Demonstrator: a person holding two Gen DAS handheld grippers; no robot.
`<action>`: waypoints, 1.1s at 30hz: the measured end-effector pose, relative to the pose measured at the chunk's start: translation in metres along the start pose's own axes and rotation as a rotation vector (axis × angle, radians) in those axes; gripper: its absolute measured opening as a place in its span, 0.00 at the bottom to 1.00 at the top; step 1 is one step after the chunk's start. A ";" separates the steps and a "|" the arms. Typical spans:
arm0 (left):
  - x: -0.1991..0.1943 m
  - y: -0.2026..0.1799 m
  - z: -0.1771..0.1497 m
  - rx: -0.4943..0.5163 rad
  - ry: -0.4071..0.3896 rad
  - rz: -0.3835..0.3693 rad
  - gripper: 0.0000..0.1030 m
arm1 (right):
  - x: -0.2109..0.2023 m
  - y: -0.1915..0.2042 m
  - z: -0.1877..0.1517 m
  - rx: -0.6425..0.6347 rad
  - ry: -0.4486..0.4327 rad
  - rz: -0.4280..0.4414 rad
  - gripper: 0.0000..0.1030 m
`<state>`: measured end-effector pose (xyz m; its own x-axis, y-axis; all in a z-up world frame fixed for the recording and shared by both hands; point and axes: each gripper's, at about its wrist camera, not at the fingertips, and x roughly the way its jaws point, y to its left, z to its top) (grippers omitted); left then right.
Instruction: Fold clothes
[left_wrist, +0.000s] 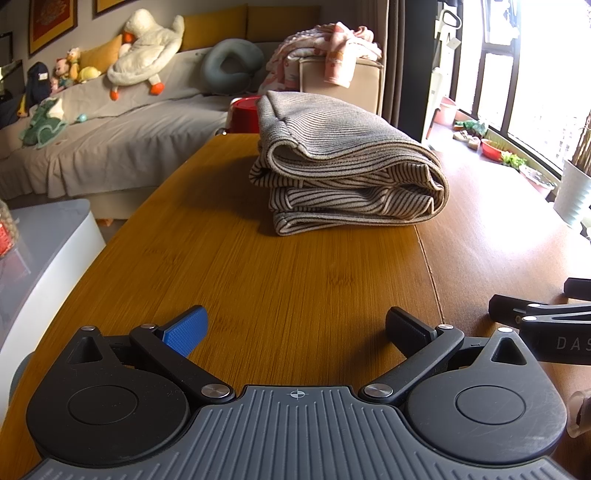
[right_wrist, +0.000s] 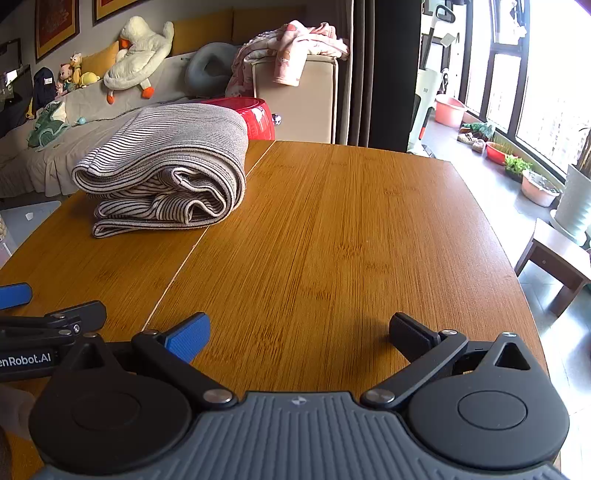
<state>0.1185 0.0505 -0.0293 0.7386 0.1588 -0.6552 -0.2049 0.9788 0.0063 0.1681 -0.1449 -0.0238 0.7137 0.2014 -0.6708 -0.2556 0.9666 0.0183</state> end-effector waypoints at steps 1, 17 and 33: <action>0.000 0.000 0.000 0.000 0.000 0.001 1.00 | 0.000 0.000 0.000 0.000 0.000 0.000 1.00; 0.002 0.001 0.001 -0.023 0.000 0.028 1.00 | 0.002 0.002 0.001 -0.011 0.001 0.006 1.00; 0.000 0.002 0.000 -0.042 -0.001 0.054 1.00 | 0.004 0.005 0.004 -0.044 0.002 0.044 1.00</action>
<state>0.1177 0.0527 -0.0296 0.7265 0.2113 -0.6538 -0.2712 0.9625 0.0097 0.1724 -0.1388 -0.0235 0.6996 0.2431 -0.6719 -0.3149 0.9490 0.0155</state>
